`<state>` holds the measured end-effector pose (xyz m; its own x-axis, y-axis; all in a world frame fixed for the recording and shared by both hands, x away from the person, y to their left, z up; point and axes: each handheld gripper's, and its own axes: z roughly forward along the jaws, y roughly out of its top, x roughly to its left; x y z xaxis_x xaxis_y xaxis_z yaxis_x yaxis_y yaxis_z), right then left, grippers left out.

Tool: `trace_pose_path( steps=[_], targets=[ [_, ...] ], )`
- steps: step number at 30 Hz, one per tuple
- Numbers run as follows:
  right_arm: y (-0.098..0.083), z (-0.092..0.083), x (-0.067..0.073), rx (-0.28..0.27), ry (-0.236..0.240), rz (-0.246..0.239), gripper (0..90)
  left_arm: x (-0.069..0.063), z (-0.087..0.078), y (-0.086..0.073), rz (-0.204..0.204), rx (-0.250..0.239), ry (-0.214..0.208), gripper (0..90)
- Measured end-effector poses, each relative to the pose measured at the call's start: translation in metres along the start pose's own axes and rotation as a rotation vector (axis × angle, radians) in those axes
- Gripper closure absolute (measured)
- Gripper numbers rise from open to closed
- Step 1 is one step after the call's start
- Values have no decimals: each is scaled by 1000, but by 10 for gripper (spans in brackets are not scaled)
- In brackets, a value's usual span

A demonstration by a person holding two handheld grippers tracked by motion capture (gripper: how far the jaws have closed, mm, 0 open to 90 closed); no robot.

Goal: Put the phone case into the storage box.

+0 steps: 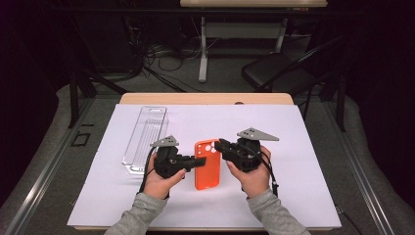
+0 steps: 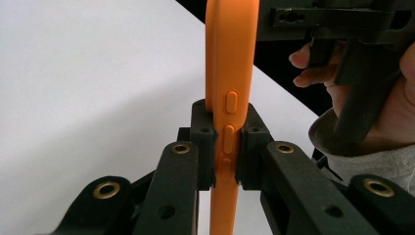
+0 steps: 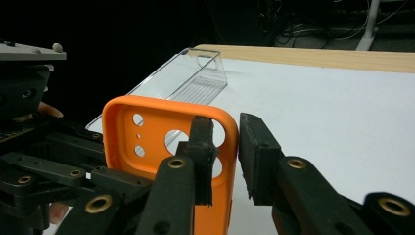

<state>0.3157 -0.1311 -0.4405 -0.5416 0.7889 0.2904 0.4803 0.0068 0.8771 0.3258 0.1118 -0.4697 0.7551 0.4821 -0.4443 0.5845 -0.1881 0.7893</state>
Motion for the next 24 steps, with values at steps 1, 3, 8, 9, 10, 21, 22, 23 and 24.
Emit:
trace_pose_path(
  steps=[1, 3, 8, 9, 10, 21, 22, 23, 24],
  targets=[
    [0, 1, 0, -5, -1, -1, 764, 0, 0, 0, -1, 2, -1, 810],
    [-1, 1, 0, -4, -4, -4, 768, 0, 0, 0, -5, 4, -6, 810],
    [-1, 1, 0, -3, -4, -8, 772, 1, 0, 0, -7, 5, -8, 810],
    [-1, 1, 0, -3, -5, -9, 773, 1, 0, 0, -8, 6, -9, 810],
    [-1, 2, 0, -2, -6, -9, 776, 1, 0, 0, -11, 6, -11, 810],
    [-2, 1, 0, -16, -14, -20, 810, 3, -1, 0, -24, -3, -27, 809],
    [-2, 1, 0, -17, -15, -21, 813, 3, -1, 0, -24, -2, -27, 809],
    [-2, 1, 0, -17, -15, -22, 815, 3, -1, 0, -24, -2, -26, 809],
    [-3, 1, 0, -14, -17, -23, 816, 3, -1, 0, -23, -1, -26, 809]
  ],
)
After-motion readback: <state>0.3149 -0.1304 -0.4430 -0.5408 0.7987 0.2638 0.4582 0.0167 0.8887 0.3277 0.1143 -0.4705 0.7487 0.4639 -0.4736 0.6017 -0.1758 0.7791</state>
